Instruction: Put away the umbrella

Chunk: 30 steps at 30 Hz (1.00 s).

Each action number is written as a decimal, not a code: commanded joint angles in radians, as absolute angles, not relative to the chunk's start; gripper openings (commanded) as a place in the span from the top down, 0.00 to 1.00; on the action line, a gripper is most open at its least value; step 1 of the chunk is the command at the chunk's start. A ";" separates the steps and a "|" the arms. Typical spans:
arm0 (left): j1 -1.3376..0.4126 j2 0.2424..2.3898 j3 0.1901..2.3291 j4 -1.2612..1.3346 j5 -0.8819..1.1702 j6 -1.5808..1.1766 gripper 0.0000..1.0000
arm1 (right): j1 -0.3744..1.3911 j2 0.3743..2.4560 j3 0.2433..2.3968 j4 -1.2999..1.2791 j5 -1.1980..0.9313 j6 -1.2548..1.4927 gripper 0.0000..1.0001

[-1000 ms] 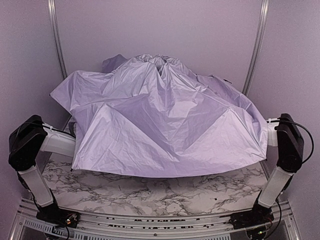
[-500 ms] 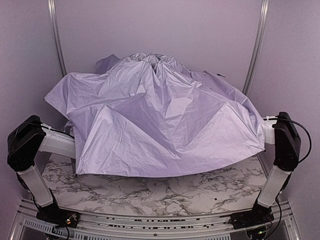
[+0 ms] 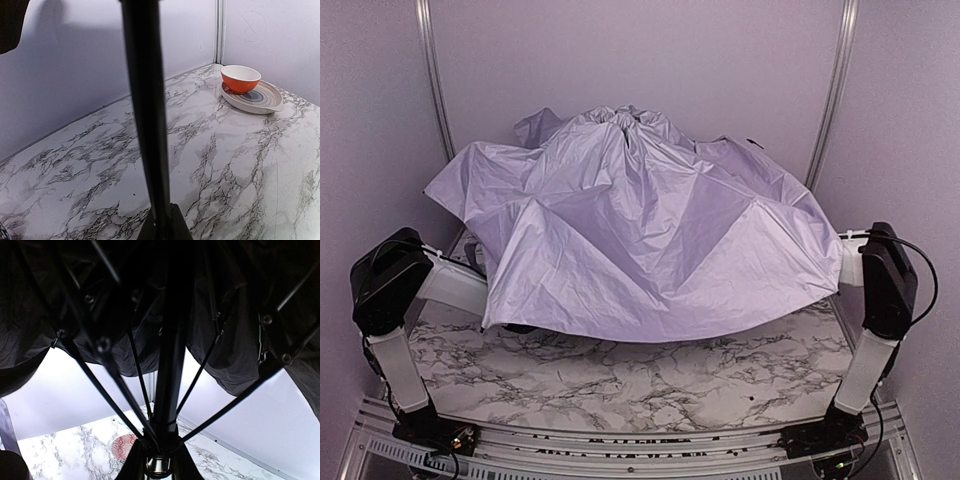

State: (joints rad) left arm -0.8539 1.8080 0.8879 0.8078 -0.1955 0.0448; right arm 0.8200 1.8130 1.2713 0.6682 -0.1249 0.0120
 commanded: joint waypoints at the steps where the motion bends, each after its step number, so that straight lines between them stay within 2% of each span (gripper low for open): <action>1: -0.837 1.695 1.034 1.555 -0.227 0.075 1.00 | 0.806 1.986 1.120 0.056 -0.123 -0.030 1.00; 7: -0.814 1.845 1.016 1.457 -0.234 -0.016 1.00 | 0.813 1.927 1.109 0.168 -0.095 -0.075 1.00; 10: -0.819 1.889 1.070 1.410 -0.197 -0.007 1.00 | 0.813 1.892 1.247 0.183 -0.058 -0.141 1.00; 14: -0.824 1.845 1.191 1.234 -0.190 0.076 1.00 | 0.813 1.864 1.442 0.177 -0.054 -0.235 1.00; 18: -0.819 1.793 1.240 1.114 -0.169 0.094 1.00 | 0.813 1.810 1.547 0.187 -0.072 -0.287 1.00; 21: -0.819 1.779 1.226 1.087 -0.152 0.067 1.00 | 0.813 1.768 1.540 0.238 -0.079 -0.294 1.00; 24: -0.814 1.804 1.201 1.048 -0.133 0.020 1.00 | 0.813 1.754 1.419 0.347 -0.073 -0.292 1.00; 25: -0.809 1.819 1.189 1.018 -0.114 -0.007 0.95 | 0.813 1.755 1.361 0.388 -0.074 -0.293 1.00; 26: -0.802 1.837 1.183 0.965 -0.083 -0.040 0.64 | 0.812 1.761 1.298 0.440 -0.072 -0.285 1.00; 27: -0.798 1.855 1.172 0.866 -0.047 -0.059 0.28 | 0.811 1.770 1.219 0.511 -0.068 -0.275 1.00; 28: -0.800 1.868 1.147 0.808 -0.016 -0.057 0.04 | 0.809 1.789 1.141 0.593 -0.072 -0.269 1.00; 30: -0.823 1.853 1.031 0.768 0.004 -0.051 0.01 | 0.809 1.842 0.972 0.782 -0.077 -0.277 1.00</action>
